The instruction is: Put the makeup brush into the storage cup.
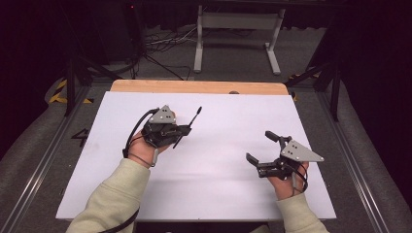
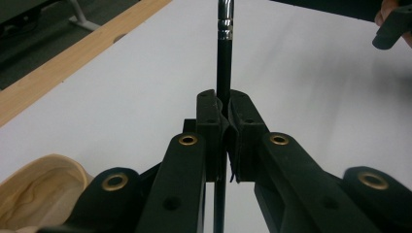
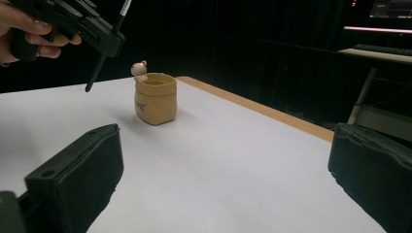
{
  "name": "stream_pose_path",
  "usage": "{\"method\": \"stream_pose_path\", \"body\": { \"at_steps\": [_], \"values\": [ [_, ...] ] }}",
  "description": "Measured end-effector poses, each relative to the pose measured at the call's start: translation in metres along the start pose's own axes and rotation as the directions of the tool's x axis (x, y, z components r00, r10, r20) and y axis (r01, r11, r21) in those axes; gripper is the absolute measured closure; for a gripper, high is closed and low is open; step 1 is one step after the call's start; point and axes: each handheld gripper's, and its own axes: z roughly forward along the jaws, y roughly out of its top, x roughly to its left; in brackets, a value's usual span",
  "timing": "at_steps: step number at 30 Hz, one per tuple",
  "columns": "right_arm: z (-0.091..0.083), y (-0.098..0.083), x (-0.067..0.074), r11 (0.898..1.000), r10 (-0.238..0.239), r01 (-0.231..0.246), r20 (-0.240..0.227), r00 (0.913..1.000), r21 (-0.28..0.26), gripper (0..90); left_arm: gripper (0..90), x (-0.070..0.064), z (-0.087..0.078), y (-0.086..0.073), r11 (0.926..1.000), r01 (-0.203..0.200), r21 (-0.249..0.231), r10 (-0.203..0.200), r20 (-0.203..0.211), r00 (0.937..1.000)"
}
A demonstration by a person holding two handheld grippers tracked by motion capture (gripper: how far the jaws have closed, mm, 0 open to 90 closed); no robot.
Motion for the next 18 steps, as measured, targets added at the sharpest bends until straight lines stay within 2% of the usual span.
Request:
{"method": "stream_pose_path", "body": {
  "at_steps": [9,13,18],
  "values": [
    [-0.006,-0.008,-0.005,1.0,0.017,-0.017,0.016,0.9997,-0.008,0.0,84.8,0.01,0.0,0.01,0.9994,0.011,-0.033,-0.012,-0.025,0.9996],
    [-0.008,-0.009,-0.005,1.0,0.028,-0.028,0.016,0.9995,-0.012,0.0,84.8,0.013,-0.001,0.014,0.999,0.0,-0.045,-0.003,-0.062,0.9981],
    [-0.009,-0.008,-0.003,1.0,0.015,-0.015,0.01,0.9998,-0.011,0.0,84.7,0.018,0.002,0.015,0.9978,0.016,-0.064,-0.023,-0.098,0.995]
  ]
}}
